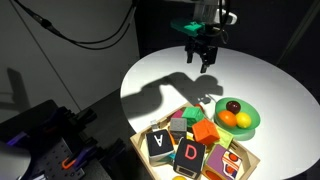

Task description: Put the toy plum in the bowl

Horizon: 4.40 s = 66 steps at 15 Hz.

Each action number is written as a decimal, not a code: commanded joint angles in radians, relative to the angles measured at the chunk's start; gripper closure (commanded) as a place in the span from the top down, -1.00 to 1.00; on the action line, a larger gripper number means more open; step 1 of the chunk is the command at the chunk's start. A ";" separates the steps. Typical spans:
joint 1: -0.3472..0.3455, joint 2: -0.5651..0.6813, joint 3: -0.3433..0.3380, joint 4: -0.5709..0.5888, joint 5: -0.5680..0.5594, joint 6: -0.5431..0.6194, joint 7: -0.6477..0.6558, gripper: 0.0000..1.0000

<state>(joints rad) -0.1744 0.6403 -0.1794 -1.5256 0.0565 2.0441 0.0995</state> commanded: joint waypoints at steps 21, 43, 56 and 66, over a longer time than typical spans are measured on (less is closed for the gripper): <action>0.122 -0.296 0.087 -0.207 -0.160 -0.096 -0.052 1.00; 0.144 -0.606 0.118 -0.551 -0.177 0.156 -0.020 1.00; 0.142 -0.644 0.151 -0.517 -0.154 0.004 -0.043 1.00; 0.142 -0.645 0.151 -0.516 -0.154 0.000 -0.043 1.00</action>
<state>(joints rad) -0.0331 -0.0051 -0.0274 -2.0431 -0.0978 2.0460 0.0570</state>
